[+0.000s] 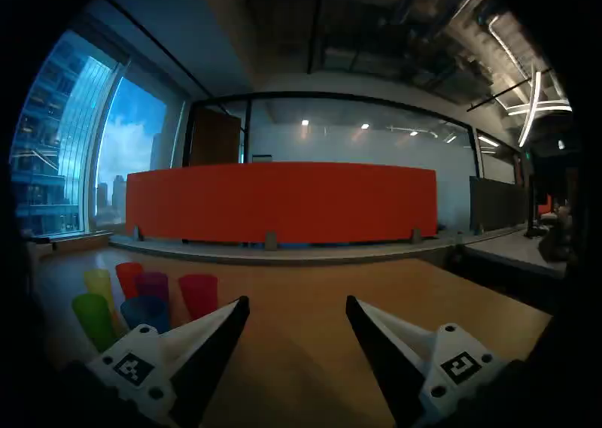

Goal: Pour water

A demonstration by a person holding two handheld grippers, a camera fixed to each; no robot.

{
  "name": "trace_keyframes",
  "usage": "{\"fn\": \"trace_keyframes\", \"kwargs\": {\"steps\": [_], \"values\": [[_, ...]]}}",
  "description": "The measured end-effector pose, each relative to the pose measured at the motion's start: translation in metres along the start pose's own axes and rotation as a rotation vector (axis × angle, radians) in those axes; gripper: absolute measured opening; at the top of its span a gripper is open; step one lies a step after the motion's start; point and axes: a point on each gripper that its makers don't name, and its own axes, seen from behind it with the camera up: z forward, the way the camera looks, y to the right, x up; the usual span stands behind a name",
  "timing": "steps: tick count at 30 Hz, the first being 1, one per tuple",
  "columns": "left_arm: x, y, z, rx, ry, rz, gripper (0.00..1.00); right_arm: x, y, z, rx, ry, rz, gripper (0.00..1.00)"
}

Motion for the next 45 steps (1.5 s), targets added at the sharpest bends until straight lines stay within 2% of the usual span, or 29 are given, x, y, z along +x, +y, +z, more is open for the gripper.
{"fn": "trace_keyframes", "kwargs": {"steps": [15,20,30,39,45], "values": [[0.002,-0.003,0.000,0.013,0.001,0.003,0.99,0.001,-0.002,-0.004,0.000,-0.006,-0.022,0.99],[0.018,-0.001,0.000,0.005,0.016,0.004,0.99,0.015,0.000,-0.007,0.000,-0.001,-0.041,0.99],[0.061,0.010,0.005,-0.048,0.002,0.029,1.00,0.047,-0.004,-0.009,0.033,-0.036,-0.026,0.99],[0.103,0.016,0.012,-0.096,-0.038,0.000,1.00,0.094,-0.006,-0.012,0.065,-0.072,-0.017,1.00],[0.133,0.018,0.015,-0.123,-0.041,-0.004,1.00,0.127,-0.011,-0.012,0.087,-0.080,-0.008,0.99]]}}
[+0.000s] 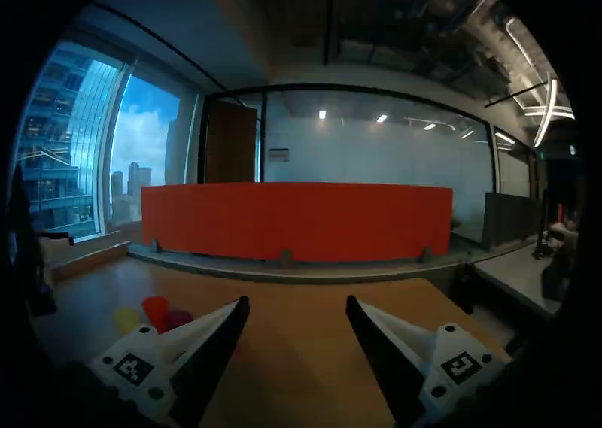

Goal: Pour water

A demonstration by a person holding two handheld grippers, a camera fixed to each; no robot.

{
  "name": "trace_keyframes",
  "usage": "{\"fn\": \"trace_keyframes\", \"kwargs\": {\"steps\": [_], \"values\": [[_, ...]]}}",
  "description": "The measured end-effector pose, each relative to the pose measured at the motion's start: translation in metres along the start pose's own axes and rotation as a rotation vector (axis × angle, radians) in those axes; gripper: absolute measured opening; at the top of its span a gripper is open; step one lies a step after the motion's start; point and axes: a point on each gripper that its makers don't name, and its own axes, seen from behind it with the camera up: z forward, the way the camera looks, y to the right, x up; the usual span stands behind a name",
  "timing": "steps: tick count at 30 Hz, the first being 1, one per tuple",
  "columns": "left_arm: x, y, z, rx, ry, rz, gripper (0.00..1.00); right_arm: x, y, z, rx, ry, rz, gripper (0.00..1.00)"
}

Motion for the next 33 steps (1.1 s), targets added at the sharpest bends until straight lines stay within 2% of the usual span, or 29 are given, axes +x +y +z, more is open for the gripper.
{"fn": "trace_keyframes", "kwargs": {"steps": [6,9,15,21,27,33], "values": [[0.035,0.001,0.001,-0.019,0.021,0.018,0.99,0.027,-0.003,0.000,0.021,-0.004,0.022,1.00],[0.050,0.006,0.001,-0.047,0.028,0.023,1.00,0.040,-0.004,-0.001,0.035,-0.001,0.026,1.00],[0.059,0.018,0.001,-0.119,0.021,0.025,1.00,0.050,-0.011,-0.003,0.080,0.011,0.032,0.99],[0.064,0.029,-0.003,-0.194,0.024,0.001,0.99,0.052,-0.028,-0.007,0.176,0.002,0.022,0.99],[0.066,0.044,-0.007,-0.281,0.010,-0.029,1.00,0.060,-0.056,-0.017,0.302,0.011,-0.006,0.99],[0.066,0.059,-0.013,-0.371,-0.009,-0.025,1.00,0.070,-0.082,-0.028,0.415,0.023,-0.018,0.99]]}}
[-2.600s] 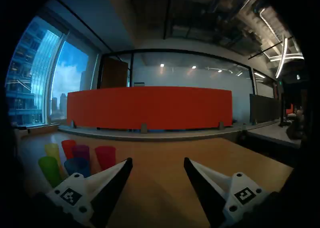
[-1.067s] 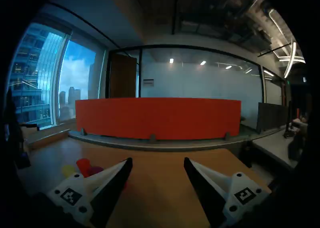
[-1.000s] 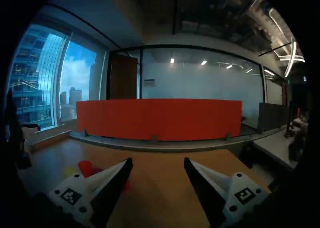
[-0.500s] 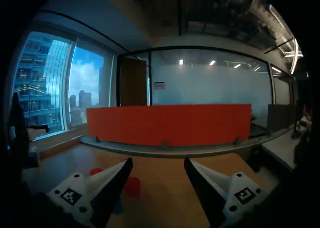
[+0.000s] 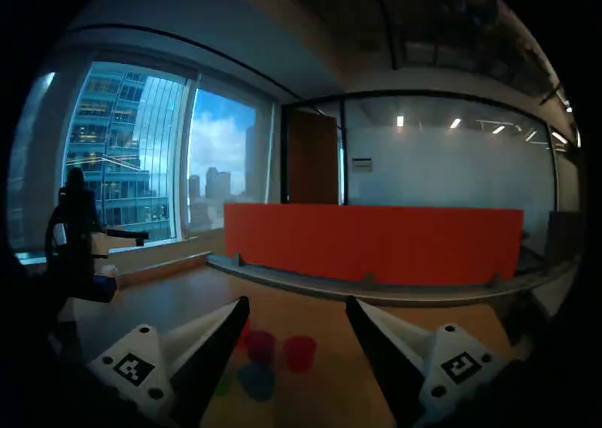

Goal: Pour water

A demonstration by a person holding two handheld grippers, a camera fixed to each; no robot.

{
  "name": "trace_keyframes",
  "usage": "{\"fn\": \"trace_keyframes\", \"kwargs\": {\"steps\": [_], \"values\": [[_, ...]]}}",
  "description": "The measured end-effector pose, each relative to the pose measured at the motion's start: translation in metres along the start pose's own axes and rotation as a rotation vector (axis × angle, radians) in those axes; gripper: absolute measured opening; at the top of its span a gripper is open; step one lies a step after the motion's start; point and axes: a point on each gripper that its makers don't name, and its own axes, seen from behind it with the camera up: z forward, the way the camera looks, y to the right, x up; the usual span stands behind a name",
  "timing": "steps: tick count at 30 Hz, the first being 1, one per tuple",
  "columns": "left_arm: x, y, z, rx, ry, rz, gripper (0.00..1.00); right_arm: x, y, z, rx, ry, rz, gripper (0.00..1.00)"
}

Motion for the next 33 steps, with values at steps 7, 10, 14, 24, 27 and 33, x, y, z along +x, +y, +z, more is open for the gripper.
{"fn": "trace_keyframes", "kwargs": {"steps": [7,10,14,24,27,33], "values": [[-0.006,0.014,0.000,-0.076,-0.020,0.028,1.00,0.000,-0.008,0.006,0.046,-0.009,-0.023,1.00],[-0.009,0.017,0.001,-0.096,-0.028,0.034,1.00,-0.002,-0.013,0.009,0.065,-0.023,-0.027,1.00],[-0.011,0.022,0.001,-0.129,-0.039,0.037,1.00,-0.004,-0.020,0.012,0.096,-0.040,-0.026,1.00],[-0.026,0.026,0.005,-0.182,-0.077,0.062,1.00,-0.018,-0.030,0.018,0.149,-0.110,-0.049,0.99],[-0.032,0.028,0.006,-0.198,-0.090,0.072,1.00,-0.023,-0.032,0.019,0.159,-0.134,-0.071,1.00],[-0.047,0.034,0.008,-0.236,-0.123,0.083,1.00,-0.036,-0.036,0.020,0.186,-0.180,-0.105,1.00]]}}
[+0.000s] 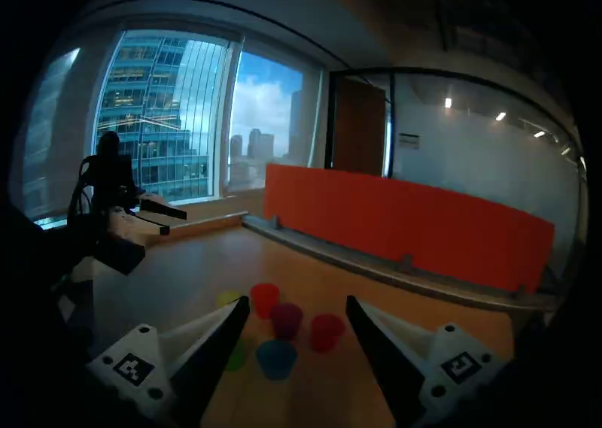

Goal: Pour water

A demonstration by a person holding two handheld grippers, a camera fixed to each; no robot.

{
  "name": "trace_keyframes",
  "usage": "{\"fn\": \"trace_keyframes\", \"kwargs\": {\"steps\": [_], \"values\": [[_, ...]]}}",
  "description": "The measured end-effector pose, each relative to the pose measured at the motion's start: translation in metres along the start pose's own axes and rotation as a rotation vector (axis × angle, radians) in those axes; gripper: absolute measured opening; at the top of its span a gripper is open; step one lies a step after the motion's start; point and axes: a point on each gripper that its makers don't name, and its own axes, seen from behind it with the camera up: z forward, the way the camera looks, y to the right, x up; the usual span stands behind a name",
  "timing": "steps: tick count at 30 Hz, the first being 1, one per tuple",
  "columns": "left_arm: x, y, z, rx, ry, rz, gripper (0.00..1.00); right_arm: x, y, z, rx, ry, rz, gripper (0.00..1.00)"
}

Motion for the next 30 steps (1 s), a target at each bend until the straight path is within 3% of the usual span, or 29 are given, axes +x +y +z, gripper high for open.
{"fn": "trace_keyframes", "kwargs": {"steps": [11,30], "values": [[-0.031,0.004,0.014,-0.040,-0.056,0.026,1.00,-0.022,0.004,0.011,0.024,-0.074,-0.005,0.99],[-0.100,0.021,0.046,-0.125,-0.156,-0.001,1.00,-0.092,0.003,0.038,0.062,-0.187,-0.001,0.99]]}}
